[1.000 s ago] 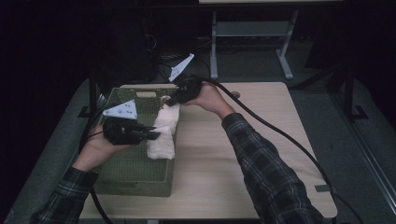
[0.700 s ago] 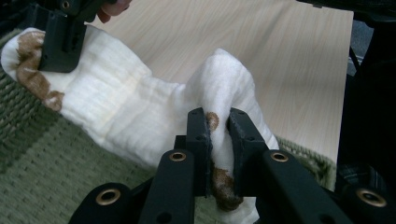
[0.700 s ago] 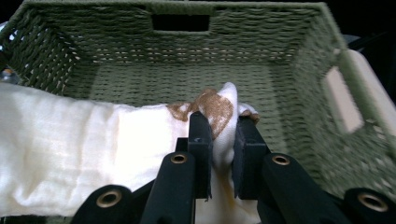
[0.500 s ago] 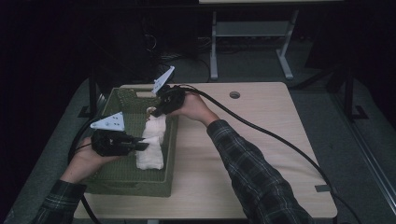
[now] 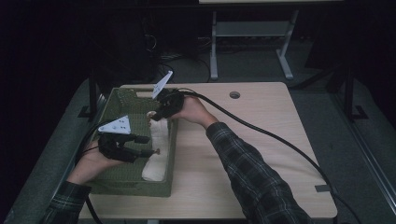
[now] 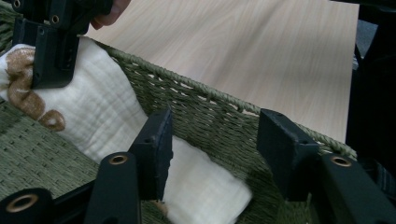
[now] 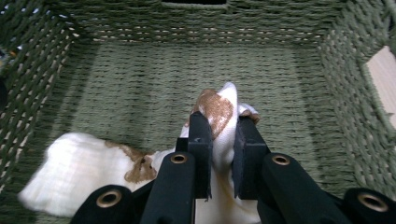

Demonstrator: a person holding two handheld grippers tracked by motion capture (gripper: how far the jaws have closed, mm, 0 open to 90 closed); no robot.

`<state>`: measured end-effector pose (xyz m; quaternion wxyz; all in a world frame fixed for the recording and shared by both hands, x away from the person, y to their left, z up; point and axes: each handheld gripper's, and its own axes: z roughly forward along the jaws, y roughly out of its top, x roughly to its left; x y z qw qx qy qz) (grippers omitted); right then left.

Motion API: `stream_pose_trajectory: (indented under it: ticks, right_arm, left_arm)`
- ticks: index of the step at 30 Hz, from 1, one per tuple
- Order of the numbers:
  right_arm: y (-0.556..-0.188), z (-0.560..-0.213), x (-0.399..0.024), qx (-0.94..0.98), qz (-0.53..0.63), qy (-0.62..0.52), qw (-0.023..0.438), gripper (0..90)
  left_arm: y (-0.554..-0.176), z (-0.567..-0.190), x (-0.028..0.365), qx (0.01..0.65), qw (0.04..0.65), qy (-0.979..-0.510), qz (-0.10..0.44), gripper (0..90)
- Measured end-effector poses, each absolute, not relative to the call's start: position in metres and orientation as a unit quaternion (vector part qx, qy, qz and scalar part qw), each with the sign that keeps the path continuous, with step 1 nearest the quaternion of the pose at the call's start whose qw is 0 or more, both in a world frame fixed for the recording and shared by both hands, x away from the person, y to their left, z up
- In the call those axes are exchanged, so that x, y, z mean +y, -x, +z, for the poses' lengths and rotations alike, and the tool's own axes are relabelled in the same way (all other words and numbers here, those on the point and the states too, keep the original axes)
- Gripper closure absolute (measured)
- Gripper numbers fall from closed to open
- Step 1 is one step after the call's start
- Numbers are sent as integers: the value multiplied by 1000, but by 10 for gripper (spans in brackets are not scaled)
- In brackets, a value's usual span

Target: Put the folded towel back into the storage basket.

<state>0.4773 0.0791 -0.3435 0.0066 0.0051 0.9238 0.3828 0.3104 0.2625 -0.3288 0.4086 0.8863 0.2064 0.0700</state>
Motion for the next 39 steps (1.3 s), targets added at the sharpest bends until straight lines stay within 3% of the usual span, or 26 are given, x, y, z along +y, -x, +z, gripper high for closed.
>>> stream_pose_trajectory:
  ticks: [17,23,27,39]
  right_arm:
    - [-511,-347,77,919,392,-29,33,788]
    - [-514,-347,76,911,405,-49,61,568]
    - [-516,-341,70,909,406,-61,69,487]
    - [-511,-331,27,905,414,-81,64,409]
  left_arm:
    - [-315,-330,255,207,415,-884,62,450]
    - [-316,-331,254,212,417,-882,61,438]
    - [-318,-330,253,216,420,-879,61,426]
    - [-326,-322,228,222,426,-875,63,391]
